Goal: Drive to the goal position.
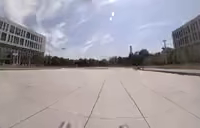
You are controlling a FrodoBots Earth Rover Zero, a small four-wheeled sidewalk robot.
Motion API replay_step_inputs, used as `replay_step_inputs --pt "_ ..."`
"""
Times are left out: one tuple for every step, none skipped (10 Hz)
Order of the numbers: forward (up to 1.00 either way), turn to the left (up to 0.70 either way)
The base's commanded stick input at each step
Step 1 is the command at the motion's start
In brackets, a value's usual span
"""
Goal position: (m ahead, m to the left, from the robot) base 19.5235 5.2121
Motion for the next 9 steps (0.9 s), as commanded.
replay_step_inputs --pt "0.7 0.0" --pt "0.7 0.0" --pt "0.7 0.0" --pt "0.7 0.0" --pt "0.7 0.0" --pt "0.7 0.0" --pt "0.7 0.0" --pt "0.7 0.0" --pt "0.7 0.0"
